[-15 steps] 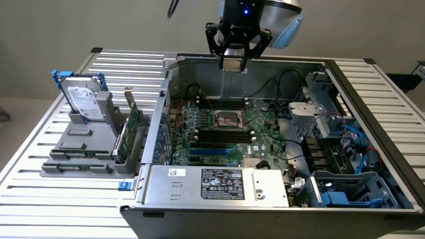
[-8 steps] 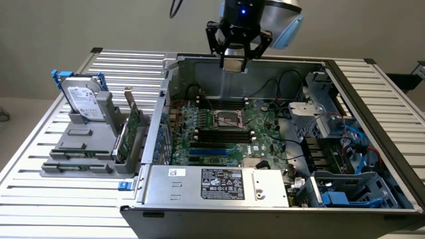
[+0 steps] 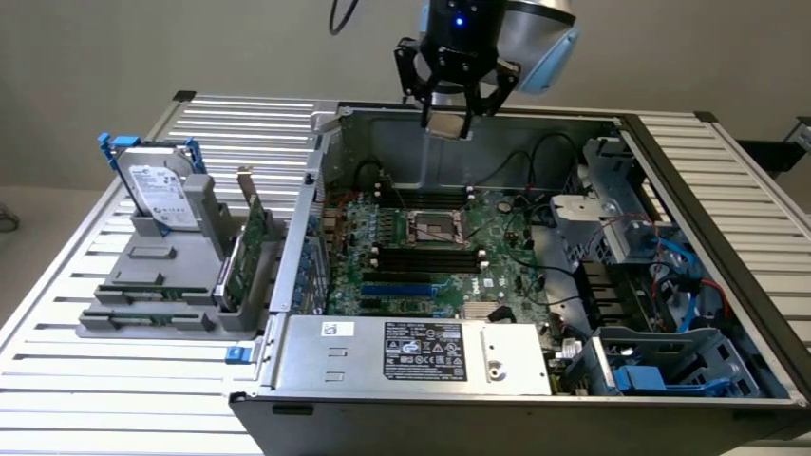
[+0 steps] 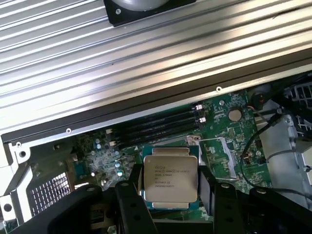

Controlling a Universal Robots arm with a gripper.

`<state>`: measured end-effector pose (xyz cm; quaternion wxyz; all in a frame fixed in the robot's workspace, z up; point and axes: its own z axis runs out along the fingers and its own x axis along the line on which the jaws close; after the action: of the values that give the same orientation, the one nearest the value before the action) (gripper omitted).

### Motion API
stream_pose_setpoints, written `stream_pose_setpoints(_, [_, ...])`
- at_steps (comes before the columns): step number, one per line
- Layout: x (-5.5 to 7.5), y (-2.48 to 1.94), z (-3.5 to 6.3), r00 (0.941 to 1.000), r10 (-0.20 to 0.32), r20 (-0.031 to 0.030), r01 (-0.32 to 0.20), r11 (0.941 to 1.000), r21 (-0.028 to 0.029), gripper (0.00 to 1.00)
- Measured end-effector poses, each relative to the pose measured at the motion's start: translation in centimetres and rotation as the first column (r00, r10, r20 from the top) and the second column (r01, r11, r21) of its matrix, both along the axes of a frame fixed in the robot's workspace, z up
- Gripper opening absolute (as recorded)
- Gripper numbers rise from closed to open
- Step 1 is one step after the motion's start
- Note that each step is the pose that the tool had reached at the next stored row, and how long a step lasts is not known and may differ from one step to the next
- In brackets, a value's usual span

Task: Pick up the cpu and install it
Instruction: 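Place the cpu into insertion slot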

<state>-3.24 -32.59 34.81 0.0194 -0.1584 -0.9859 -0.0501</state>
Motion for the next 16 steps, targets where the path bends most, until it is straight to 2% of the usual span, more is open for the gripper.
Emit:
stream_pose_setpoints(4, [0.00, 0.00, 0.00, 0.9973, -0.073, 0.0000, 0.073, 0.9973, 0.0000, 0.55])
stream_pose_setpoints(8, [0.00, 0.00, -0.01, 0.9894, -0.145, 0.0000, 0.145, 0.9894, 0.0001, 0.55])
stream_pose_setpoints(12, [0.00, 0.00, -0.02, 0.9761, -0.217, 0.0000, 0.217, 0.9761, 0.0000, 0.55])
stream_pose_setpoints(16, [0.00, 0.00, -0.03, 0.9580, -0.287, 0.0000, 0.287, 0.9580, 0.0000, 0.55])
